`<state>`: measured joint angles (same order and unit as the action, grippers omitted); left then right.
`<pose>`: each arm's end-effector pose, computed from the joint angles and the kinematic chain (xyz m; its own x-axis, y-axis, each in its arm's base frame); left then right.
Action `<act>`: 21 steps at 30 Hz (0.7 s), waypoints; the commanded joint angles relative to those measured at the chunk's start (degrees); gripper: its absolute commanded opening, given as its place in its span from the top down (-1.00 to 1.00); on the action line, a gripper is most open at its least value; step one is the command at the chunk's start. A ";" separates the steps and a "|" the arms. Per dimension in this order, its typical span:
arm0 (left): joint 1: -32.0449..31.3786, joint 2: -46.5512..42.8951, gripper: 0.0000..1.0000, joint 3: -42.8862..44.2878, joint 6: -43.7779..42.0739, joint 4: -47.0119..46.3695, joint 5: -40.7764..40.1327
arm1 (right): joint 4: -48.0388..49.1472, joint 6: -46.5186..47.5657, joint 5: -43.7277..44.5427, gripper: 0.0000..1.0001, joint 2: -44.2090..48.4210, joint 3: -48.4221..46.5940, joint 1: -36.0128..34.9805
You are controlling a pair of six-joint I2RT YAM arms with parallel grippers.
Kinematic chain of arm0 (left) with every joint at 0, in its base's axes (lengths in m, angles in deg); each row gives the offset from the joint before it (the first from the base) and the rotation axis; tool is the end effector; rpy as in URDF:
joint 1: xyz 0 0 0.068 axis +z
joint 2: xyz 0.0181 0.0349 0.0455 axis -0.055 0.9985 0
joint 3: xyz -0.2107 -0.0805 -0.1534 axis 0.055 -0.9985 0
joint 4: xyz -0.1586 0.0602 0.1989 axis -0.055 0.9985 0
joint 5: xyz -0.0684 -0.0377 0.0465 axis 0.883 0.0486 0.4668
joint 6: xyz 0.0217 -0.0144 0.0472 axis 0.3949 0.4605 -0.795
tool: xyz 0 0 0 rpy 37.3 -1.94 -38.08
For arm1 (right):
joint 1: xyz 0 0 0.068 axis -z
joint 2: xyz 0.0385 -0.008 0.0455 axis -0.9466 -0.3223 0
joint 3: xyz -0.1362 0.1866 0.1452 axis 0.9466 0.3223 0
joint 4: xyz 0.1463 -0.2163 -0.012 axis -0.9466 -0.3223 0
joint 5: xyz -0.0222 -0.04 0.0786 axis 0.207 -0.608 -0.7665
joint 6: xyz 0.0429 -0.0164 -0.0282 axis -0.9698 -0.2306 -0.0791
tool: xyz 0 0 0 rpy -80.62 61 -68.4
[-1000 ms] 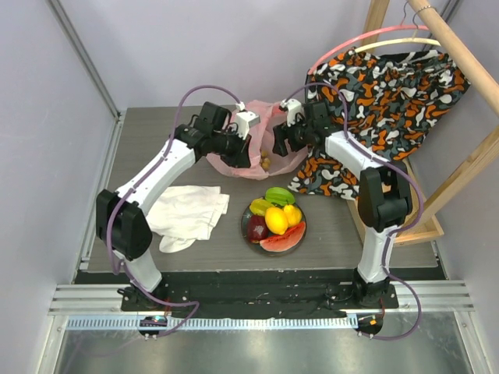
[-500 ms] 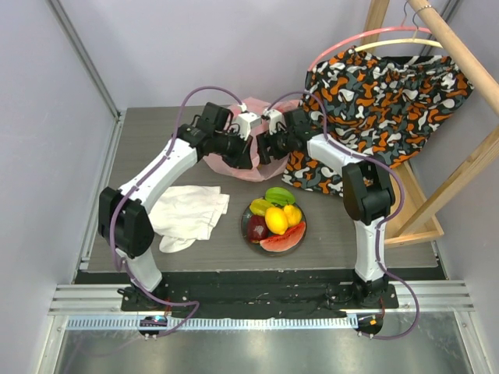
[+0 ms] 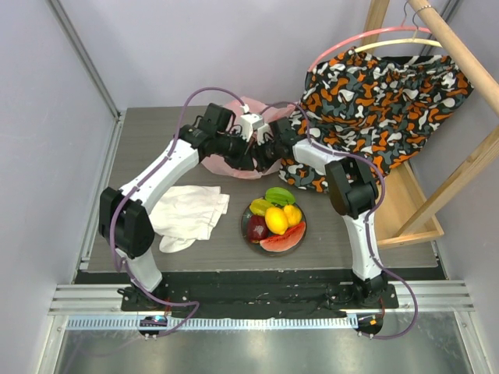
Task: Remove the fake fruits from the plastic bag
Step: Take out the fake fruit from the plastic bag.
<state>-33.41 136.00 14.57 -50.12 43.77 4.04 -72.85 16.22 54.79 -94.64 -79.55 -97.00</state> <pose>0.3275 -0.2116 0.3246 -0.5965 0.4004 -0.6956 0.7612 0.5570 -0.3321 0.4368 0.2298 0.1661 -0.6062 -0.3810 -0.6982 -0.7254 0.6247 0.2890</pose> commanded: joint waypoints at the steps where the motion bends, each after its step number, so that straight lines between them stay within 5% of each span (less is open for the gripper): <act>1: -0.24 -0.97 1.00 1.19 0.19 -1.27 0.04 | -1.87 2.84 1.95 0.23 1.44 -2.81 -0.56; 4: -0.24 -0.89 1.00 0.83 0.10 -1.45 -1.36 | -2.93 4.52 2.92 0.83 3.89 -1.76 0.05; 7: -0.24 -0.80 1.00 0.48 -0.86 -1.89 -6.18 | -3.11 3.56 0.73 0.88 8.36 -0.70 1.63; 12: -0.06 0.08 1.00 0.65 -1.47 -4.52 -28.32 | -6.00 3.47 -3.23 0.91 15.58 -1.05 2.77; 21: 2.13 4.38 1.00 5.57 0.89 -6.72 -35.64 | -8.64 2.14 -5.26 0.93 23.85 -0.79 2.95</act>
<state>-32.52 138.60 15.90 -50.36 40.40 -25.12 -79.30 18.47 51.14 -74.03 -79.22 -93.68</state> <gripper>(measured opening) 0.012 0.214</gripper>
